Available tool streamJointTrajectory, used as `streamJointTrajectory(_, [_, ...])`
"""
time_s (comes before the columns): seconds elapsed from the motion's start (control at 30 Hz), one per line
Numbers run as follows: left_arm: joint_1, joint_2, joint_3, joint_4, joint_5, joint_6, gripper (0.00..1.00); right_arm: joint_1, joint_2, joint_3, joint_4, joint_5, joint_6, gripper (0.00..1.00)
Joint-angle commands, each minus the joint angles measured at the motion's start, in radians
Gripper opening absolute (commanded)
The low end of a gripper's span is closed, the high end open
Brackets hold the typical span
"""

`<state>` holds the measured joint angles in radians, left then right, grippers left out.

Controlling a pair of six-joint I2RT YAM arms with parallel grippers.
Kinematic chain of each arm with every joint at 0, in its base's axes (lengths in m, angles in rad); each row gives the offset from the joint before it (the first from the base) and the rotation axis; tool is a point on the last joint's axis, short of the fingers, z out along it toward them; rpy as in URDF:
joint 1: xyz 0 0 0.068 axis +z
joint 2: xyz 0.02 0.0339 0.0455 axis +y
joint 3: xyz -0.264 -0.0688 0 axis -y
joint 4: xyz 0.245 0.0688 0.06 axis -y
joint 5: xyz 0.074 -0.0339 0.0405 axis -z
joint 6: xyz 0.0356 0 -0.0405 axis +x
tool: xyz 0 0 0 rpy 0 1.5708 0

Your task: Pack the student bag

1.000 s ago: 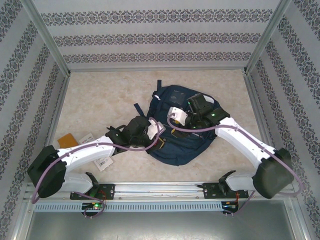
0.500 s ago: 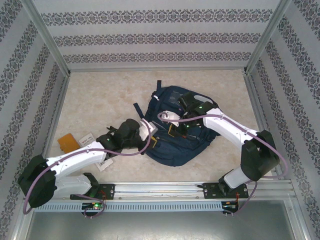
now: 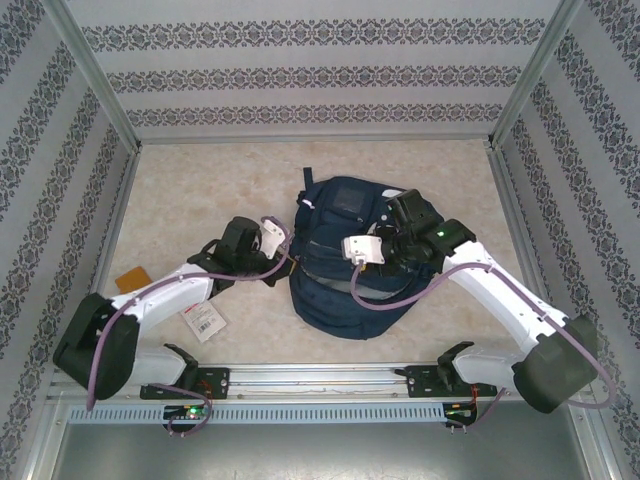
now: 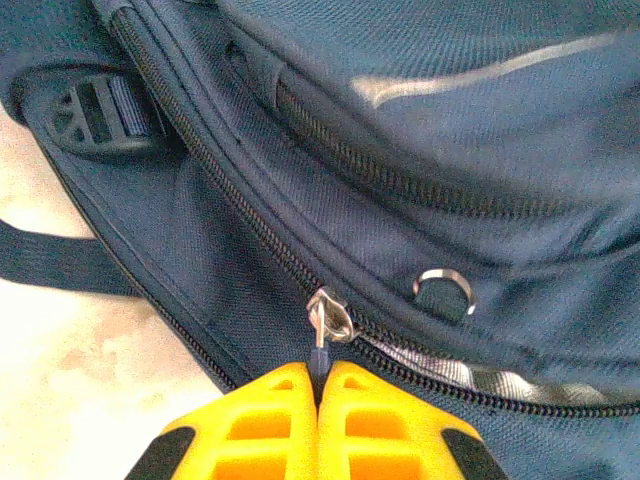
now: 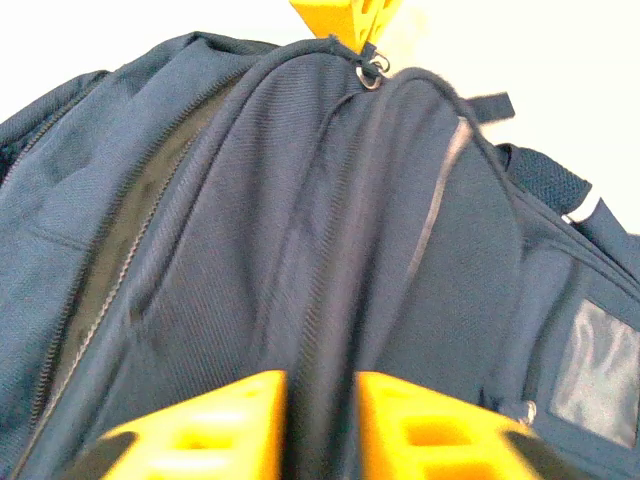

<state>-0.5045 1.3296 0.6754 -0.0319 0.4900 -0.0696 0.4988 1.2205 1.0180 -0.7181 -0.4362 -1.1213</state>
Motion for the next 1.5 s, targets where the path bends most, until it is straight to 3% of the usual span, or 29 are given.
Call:
streamJointTrajectory(0.0, [-0.078,0.004,0.042,-0.028,0.046,-0.028,0.0,0.002,-0.012,-0.013,-0.022,-0.058,0.098,0.32])
streamJointTrajectory(0.13, [-0.151,-0.065,0.021,0.027,0.047,-0.125,0.0,0.077,-0.067,-0.026,0.006,-0.062,0.283,0.41])
streamJointTrajectory(0.33, [-0.228,-0.117,-0.004,0.135,0.04,-0.265,0.0,0.25,-0.146,-0.107,0.218,0.211,0.566,0.5])
streamJointTrajectory(0.47, [-0.259,-0.108,0.002,0.183,0.038,-0.306,0.0,0.287,-0.143,-0.159,0.27,0.311,0.61,0.58])
streamJointTrajectory(0.57, [-0.271,-0.099,0.012,0.189,0.036,-0.315,0.0,0.287,-0.131,-0.201,0.304,0.368,0.653,0.58])
streamJointTrajectory(0.7, [-0.281,-0.095,0.012,0.197,0.027,-0.311,0.0,0.291,-0.1,-0.24,0.344,0.427,0.663,0.49])
streamJointTrajectory(0.73, [-0.281,-0.096,0.013,0.192,0.024,-0.305,0.0,0.293,-0.091,-0.24,0.341,0.428,0.654,0.42])
streamJointTrajectory(0.83, [-0.281,-0.104,0.014,0.166,0.004,-0.274,0.0,0.295,-0.081,-0.231,0.324,0.442,0.625,0.05])
streamJointTrajectory(0.87, [-0.281,-0.114,0.013,0.144,-0.015,-0.251,0.0,0.294,-0.091,-0.23,0.323,0.428,0.6,0.0])
streamJointTrajectory(1.07, [-0.242,-0.186,0.003,0.05,-0.23,-0.073,0.0,0.271,-0.215,-0.264,0.305,0.224,0.291,0.0])
streamJointTrajectory(1.27, [-0.072,-0.024,0.094,0.019,-0.152,-0.023,0.0,0.195,-0.265,-0.266,0.256,0.051,0.098,0.0])
streamJointTrajectory(1.47, [0.036,0.279,0.319,-0.017,-0.093,-0.003,0.0,0.175,-0.239,-0.241,0.227,-0.059,0.059,0.0])
